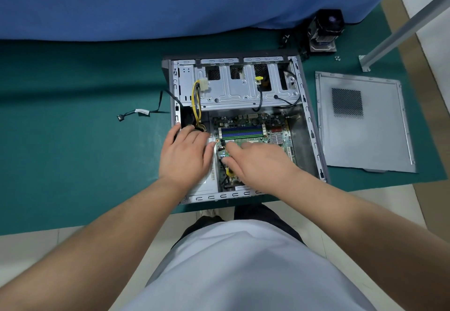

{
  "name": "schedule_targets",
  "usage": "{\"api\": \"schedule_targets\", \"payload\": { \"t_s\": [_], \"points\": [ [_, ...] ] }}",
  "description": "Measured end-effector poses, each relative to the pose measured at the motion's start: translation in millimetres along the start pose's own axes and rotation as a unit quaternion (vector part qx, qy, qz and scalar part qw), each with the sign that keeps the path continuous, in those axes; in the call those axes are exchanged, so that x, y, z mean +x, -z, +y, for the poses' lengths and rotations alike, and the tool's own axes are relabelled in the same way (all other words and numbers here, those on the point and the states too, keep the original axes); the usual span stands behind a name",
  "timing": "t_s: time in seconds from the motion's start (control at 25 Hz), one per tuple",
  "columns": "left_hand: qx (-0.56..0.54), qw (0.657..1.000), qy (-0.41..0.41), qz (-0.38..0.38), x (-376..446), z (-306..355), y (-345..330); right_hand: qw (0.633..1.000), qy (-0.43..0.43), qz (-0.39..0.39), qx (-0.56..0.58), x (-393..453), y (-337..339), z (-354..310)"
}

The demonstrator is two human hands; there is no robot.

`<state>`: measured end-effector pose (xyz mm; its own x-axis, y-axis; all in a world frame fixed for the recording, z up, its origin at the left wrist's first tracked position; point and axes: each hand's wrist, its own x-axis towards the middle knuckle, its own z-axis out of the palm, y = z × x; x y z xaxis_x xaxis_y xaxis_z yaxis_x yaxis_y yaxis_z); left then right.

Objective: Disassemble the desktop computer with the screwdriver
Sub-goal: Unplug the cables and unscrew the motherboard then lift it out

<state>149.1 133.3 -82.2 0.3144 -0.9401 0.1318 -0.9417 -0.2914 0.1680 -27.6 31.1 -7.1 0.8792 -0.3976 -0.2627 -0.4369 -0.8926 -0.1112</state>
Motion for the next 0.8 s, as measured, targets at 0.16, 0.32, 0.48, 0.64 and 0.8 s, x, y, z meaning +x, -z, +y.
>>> {"api": "schedule_targets", "payload": {
  "t_s": [0.16, 0.32, 0.48, 0.64, 0.8],
  "points": [
    [0.001, 1.0, 0.0, 0.005, 1, -1, 0, 0.995, 0.045, -0.042, 0.083, -2, 2, 7],
    [-0.002, 1.0, 0.002, 0.0, 2, -2, 0, 0.998, 0.011, -0.019, 0.058, -1, -3, 1],
    [-0.024, 1.0, -0.004, 0.005, 2, -4, 2, 0.987, 0.041, -0.052, 0.145, -7, -3, -2],
    [-0.015, 0.998, -0.044, -0.03, -5, -7, 5, 0.999, -0.036, 0.006, 0.017, -10, -5, -7],
    [0.0, 0.998, -0.054, -0.044, -26, -5, 4, 0.997, 0.006, -0.02, 0.077, -8, 0, 0]
  ]
}}
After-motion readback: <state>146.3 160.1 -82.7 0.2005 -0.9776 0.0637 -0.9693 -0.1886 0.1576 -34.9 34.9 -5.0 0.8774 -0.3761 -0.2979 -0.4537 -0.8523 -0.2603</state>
